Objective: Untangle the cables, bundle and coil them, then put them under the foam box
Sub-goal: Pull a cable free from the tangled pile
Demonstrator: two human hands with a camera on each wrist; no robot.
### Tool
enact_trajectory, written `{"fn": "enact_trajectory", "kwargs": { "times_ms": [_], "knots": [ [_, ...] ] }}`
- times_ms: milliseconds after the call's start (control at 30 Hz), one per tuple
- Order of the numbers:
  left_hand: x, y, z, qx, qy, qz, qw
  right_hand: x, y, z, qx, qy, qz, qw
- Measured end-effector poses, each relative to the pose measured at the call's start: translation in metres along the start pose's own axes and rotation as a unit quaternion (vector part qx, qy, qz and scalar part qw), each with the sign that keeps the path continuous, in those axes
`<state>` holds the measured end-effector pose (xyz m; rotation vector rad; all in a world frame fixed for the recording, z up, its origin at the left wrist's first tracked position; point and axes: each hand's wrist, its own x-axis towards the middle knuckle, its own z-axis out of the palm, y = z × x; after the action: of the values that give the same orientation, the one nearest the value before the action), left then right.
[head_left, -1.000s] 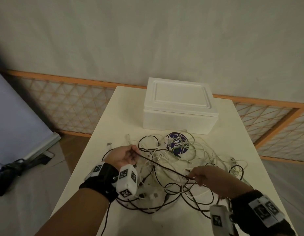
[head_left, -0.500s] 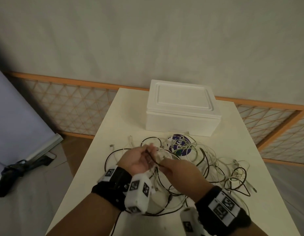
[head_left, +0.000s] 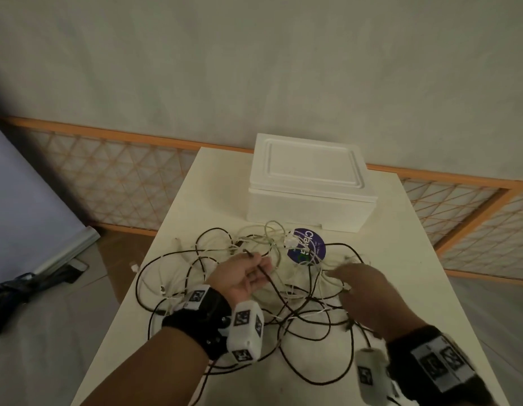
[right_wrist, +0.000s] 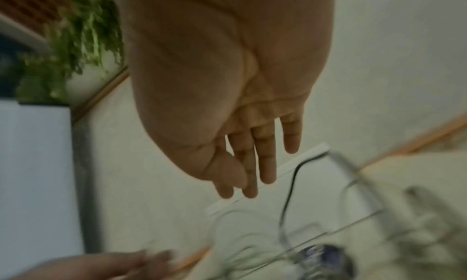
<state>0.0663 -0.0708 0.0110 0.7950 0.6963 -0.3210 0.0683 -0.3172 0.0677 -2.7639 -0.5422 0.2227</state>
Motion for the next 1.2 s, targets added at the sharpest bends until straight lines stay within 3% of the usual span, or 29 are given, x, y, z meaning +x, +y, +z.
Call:
{"fn": "enact_trajectory", "kwargs": {
  "times_ms": [100,200,333,533,667,800,867,967,1067,1200],
  "knots": [
    [-0.009,-0.017,0.021,0.007,-0.027,0.0,1.0,0.015,-0.053,0.019,0.08,-0.053,-0.027,0.995],
    [-0.014,-0.021,0.027,0.012,-0.038,-0.001,0.999,0.027,-0.073,0.04,0.131,-0.035,-0.007,0.991],
    [-0.01,-0.01,0.013,0.023,-0.014,-0.028,0.999,0.033,-0.059,0.045,0.082,-0.075,-0.008,0.994],
    [-0.008,-0.004,0.006,-0.069,0.036,-0.049,0.996,0.02,-0.032,0.025,0.046,-0.16,-0.082,0.983],
    [-0.009,-0.016,0.011,-0.009,0.031,-0.057,0.998,0.015,-0.018,0.01,0.052,-0.121,-0.059,0.989],
    [-0.011,-0.017,0.019,0.088,-0.029,-0.026,0.995,0.019,-0.019,0.013,0.107,-0.088,-0.012,0.99],
    [-0.015,-0.018,0.023,0.194,-0.076,0.005,0.978,0.019,-0.028,0.019,0.147,-0.086,-0.019,0.985],
    [-0.021,-0.023,0.028,0.348,-0.142,0.038,0.926,0.023,-0.038,0.027,0.176,-0.08,-0.037,0.98],
    [-0.024,-0.024,0.029,0.411,-0.189,0.04,0.891,0.028,-0.033,0.03,0.133,-0.086,-0.043,0.986],
    [-0.029,-0.011,0.029,0.47,-0.206,0.042,0.857,0.039,-0.018,0.021,0.128,-0.047,0.052,0.989]
  ]
}}
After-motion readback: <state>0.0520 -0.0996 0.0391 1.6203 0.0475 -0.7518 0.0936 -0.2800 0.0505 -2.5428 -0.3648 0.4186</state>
